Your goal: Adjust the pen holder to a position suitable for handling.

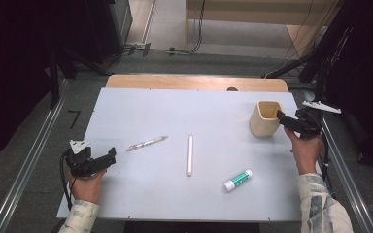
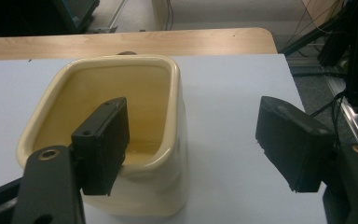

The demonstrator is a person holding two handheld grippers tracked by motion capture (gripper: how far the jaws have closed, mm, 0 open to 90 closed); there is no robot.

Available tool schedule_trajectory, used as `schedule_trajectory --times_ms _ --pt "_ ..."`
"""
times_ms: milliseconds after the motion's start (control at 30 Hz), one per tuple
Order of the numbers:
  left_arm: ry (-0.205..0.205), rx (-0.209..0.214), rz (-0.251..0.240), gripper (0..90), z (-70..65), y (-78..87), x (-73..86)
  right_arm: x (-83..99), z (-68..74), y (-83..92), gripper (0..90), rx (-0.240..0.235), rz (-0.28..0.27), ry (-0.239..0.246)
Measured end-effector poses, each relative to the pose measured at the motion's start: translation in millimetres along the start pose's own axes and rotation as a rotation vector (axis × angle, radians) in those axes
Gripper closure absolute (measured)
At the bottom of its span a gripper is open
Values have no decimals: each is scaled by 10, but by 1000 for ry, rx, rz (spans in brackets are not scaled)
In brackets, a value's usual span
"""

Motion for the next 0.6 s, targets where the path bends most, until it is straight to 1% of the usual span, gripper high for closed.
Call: schedule_trajectory --times_ms 33,300,333,367,400,533,600 --pt "0 0 0 35 0 0 0 -4 1 -16 253 1 7 6" --pt "-1 0 1 35 6 4 1 -46 9 -109 285 16 28 7" --pt "-1 0 1 35 6 4 1 -47 8 -138 310 20 39 3" --pt "-1 -1 1 35 7 4 1 -47 8 -138 310 20 39 3" --pt "-1 0 1 35 7 5 1 -50 1 -163 350 31 47 5" --pt "-2 -1 1 35 10 5 1 -60 12 -196 383 34 56 4" --pt "-2 0 2 35 11 6 1 -63 21 -232 424 42 70 12"
Point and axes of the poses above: each handheld gripper's, and its own axes: y roughly backward along the jaws, x roughly out of its underside, z roughly to its left, the point moved 8 cm from there along -y, roughly forward along the jaws, and after that the axes turned 3 degrees about z, right-handed, at the moved point
